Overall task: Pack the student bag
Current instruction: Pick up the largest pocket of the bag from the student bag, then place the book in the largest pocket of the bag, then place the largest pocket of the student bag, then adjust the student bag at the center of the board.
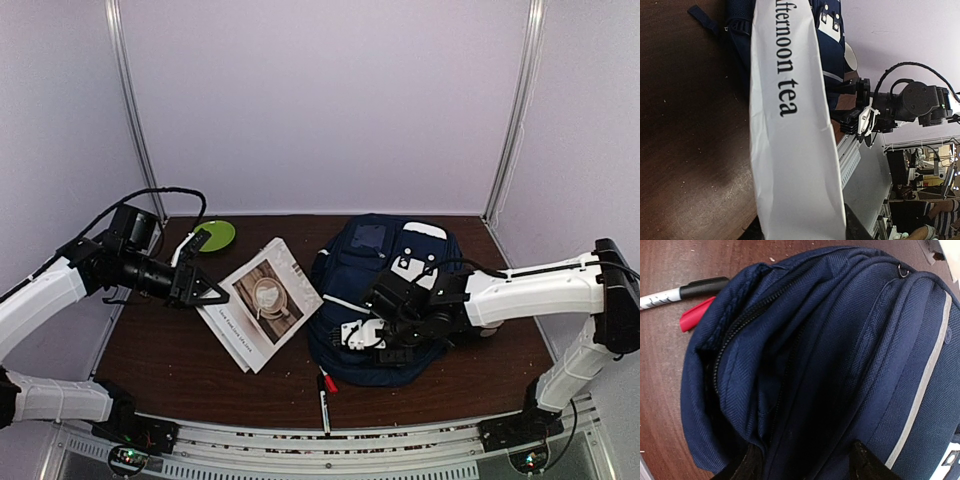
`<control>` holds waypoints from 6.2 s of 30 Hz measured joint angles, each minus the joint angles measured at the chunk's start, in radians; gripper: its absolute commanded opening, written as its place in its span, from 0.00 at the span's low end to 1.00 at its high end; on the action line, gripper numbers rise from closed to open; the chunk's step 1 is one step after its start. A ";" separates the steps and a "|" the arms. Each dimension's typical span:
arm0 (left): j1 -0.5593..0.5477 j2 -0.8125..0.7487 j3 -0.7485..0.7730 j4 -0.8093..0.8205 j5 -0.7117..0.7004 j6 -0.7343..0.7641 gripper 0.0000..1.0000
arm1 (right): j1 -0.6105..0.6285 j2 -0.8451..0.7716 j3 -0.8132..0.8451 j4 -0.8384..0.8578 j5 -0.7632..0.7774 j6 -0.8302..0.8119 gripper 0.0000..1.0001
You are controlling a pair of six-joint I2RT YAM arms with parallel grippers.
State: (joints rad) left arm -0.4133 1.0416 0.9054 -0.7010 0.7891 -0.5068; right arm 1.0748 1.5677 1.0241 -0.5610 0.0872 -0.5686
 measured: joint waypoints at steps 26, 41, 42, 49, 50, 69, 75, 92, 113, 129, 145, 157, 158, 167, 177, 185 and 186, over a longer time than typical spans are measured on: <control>-0.021 -0.065 0.035 -0.080 0.128 0.147 0.19 | -0.218 -0.154 0.355 -0.235 -0.049 0.049 0.00; -0.188 -0.023 -0.070 0.115 0.301 0.005 0.20 | -0.295 -0.111 0.555 -0.290 -0.092 0.101 0.00; -0.217 0.003 -0.072 0.172 0.303 -0.027 0.20 | -0.297 -0.109 0.565 -0.294 -0.092 0.105 0.00; -0.358 0.238 -0.061 0.520 0.306 -0.186 0.19 | -0.303 -0.088 0.607 -0.323 -0.113 0.127 0.00; -0.363 0.277 -0.058 0.560 0.302 -0.207 0.19 | -0.303 -0.088 0.608 -0.323 -0.115 0.129 0.00; -0.362 0.920 -0.052 1.729 -0.035 -1.033 0.16 | -0.310 -0.198 0.498 -0.320 -0.189 0.147 0.00; -0.355 0.923 0.012 1.647 -0.132 -1.022 0.16 | -0.310 -0.221 0.473 -0.309 -0.197 0.149 0.00; -0.353 0.999 0.370 1.125 -0.217 -0.772 0.45 | -0.314 -0.240 0.444 -0.280 -0.208 0.148 0.00; -0.346 0.489 0.082 0.514 -0.418 -0.385 0.98 | -0.311 -0.359 0.191 -0.187 -0.299 0.072 0.00; -0.324 0.425 -0.032 0.436 -0.621 -0.170 0.91 | -0.162 -0.324 -0.071 -0.192 -0.333 -0.088 0.42; -0.320 0.674 0.062 0.612 -0.544 -0.189 0.49 | -0.239 -0.411 -0.026 -0.213 -0.311 -0.090 0.44; -0.355 0.868 0.239 0.685 -0.475 -0.269 0.00 | -0.264 -0.425 -0.026 -0.204 -0.315 -0.075 0.43; -0.361 0.872 0.248 0.685 -0.472 -0.270 0.00 | -0.265 -0.423 -0.026 -0.201 -0.314 -0.071 0.43; -0.401 0.866 0.262 0.691 -0.481 -0.265 0.00 | -0.445 -0.390 0.015 -0.189 -0.341 -0.012 0.62; -0.424 0.657 0.138 0.568 -0.550 -0.177 0.43 | -0.796 -0.391 0.020 -0.206 -0.326 0.076 0.74; -0.402 0.553 0.102 0.452 -0.621 -0.120 0.58 | -0.958 -0.207 0.121 -0.210 -0.371 0.193 0.73; -0.390 0.567 0.103 0.454 -0.618 -0.119 0.58 | -0.959 -0.186 0.136 -0.209 -0.379 0.201 0.72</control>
State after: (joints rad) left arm -0.8032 1.6085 1.0084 -0.2466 0.1711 -0.6258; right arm 0.1158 1.3819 1.1599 -0.7700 -0.2920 -0.3672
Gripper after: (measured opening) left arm 0.561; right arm 0.732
